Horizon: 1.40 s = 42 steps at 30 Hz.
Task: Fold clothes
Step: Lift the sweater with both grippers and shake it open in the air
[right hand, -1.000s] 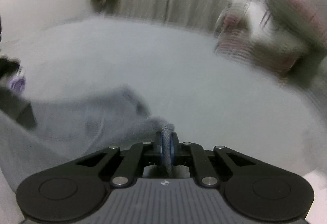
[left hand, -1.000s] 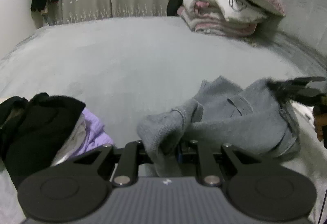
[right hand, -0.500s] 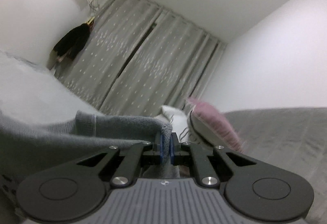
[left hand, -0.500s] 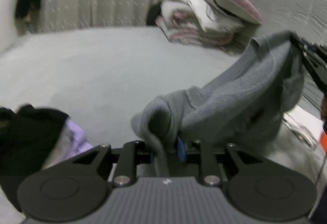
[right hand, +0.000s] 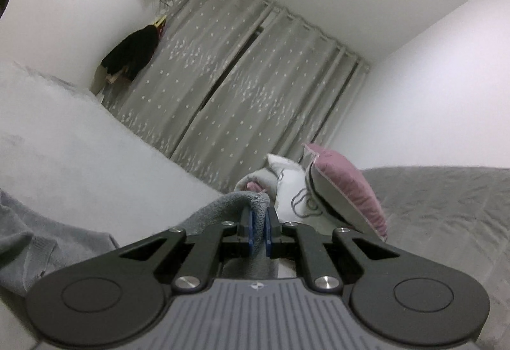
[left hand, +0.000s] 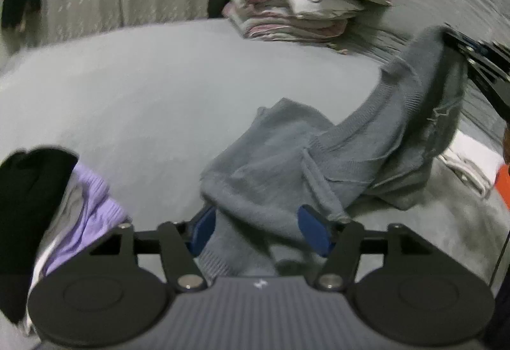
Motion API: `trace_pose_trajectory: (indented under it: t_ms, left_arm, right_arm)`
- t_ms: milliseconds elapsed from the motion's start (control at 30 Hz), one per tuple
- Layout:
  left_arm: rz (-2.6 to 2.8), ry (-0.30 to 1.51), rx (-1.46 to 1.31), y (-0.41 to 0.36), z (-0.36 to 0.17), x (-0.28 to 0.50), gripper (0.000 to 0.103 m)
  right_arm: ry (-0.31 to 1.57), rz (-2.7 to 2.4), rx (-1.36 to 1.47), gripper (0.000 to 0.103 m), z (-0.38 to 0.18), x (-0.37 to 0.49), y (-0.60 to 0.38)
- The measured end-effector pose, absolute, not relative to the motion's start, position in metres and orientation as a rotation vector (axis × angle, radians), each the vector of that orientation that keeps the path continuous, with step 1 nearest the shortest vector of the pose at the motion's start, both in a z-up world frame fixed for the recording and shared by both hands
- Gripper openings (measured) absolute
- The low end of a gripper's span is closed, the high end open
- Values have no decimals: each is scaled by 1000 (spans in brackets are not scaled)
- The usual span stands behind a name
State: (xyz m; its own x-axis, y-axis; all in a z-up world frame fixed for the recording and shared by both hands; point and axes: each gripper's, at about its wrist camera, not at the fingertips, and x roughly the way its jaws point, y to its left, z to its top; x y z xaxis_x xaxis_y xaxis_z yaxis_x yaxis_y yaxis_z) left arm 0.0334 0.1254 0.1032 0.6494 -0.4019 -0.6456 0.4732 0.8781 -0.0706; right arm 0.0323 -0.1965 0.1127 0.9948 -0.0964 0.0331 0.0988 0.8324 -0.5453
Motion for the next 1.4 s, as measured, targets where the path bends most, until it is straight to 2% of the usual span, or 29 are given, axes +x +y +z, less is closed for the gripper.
trace_pose_trajectory:
  t_ms: [167, 333, 400, 433, 467, 500, 633, 767, 1100, 1400]
  left_arm:
    - [-598, 639, 257, 89, 100, 16, 74]
    - [-629, 625, 474, 47, 75, 3, 77]
    - [-572, 645, 523, 37, 63, 9, 65]
    - [-550, 665, 510, 38, 58, 16, 45]
    - [-529, 688, 491, 39, 54, 23, 14]
    - [-505, 717, 455, 43, 52, 32, 7]
    - [-429, 665, 185, 86, 85, 49, 7]
    - [-365, 525, -2, 131, 127, 45, 7]
    - [-257, 293, -182, 184, 202, 20, 6]
    - [-278, 41, -235, 204, 314, -41, 6]
  right_arm:
    - [31, -110, -549, 9, 113, 32, -204]
    - [48, -113, -496, 9, 117, 29, -210]
    - [50, -112, -496, 9, 117, 28, -210]
    - [52, -111, -498, 9, 117, 27, -210]
    - [53, -110, -499, 9, 117, 26, -209]
    - [55, -110, -500, 9, 117, 24, -209]
    - [57, -128, -504, 9, 118, 26, -212]
    - [-8, -166, -517, 9, 125, 22, -212]
    - [-268, -278, -583, 8, 148, -1, -197]
    - [-498, -319, -502, 8, 211, -54, -188]
